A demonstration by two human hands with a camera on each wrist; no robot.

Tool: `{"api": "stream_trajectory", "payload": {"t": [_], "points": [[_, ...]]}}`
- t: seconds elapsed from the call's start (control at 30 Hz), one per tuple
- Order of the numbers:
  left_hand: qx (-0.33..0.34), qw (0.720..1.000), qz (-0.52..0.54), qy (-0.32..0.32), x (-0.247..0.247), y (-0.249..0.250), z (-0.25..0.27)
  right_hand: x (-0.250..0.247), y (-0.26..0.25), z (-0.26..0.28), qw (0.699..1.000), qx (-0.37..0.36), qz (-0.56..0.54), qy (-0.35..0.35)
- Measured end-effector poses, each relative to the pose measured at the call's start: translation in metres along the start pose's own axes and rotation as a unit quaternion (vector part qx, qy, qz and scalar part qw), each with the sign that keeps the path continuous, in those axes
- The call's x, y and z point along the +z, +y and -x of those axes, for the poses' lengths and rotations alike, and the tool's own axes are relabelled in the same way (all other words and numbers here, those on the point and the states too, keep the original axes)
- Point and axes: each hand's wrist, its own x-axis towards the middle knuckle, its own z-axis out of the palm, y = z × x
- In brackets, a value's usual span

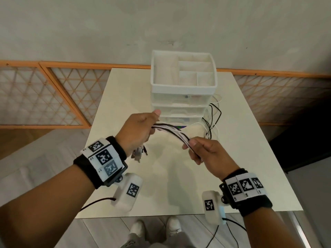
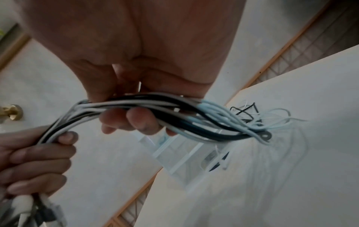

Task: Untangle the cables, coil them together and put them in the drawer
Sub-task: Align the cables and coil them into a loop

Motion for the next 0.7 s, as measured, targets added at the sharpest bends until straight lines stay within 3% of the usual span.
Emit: {"api": "stream_trajectory", "payload": {"t": [0.1,0.23,0.37,0.43,0.57,0.7], "points": [[-0.005,0.995,0.098,-0.005,0.003,0.002,0.001,-0.008,-0.003,0.0,0.999,-0.025,-0.026,0.03],[0.0,0.995,0.102,0.007,0.007,0.003,0.002,-0.008,-0.012,-0.005,0.996,-0.061,-0.031,0.06],[0.046,0.998,-0.051,-0.008,0.007,0.007,0.001,-0.001,-0.02,-0.004,0.992,-0.095,0.073,0.031],[0.048,0.995,-0.084,-0.01,0.007,0.009,0.0,0.006,-0.023,-0.004,0.978,-0.147,0.133,0.066],[0.011,0.999,-0.04,0.002,0.006,0.011,-0.002,0.01,-0.009,-0.01,0.942,-0.215,0.236,0.104],[-0.026,1.0,0.015,-0.005,0.004,0.015,-0.003,0.008,0.0,-0.007,0.937,-0.177,0.295,0.066]]}}
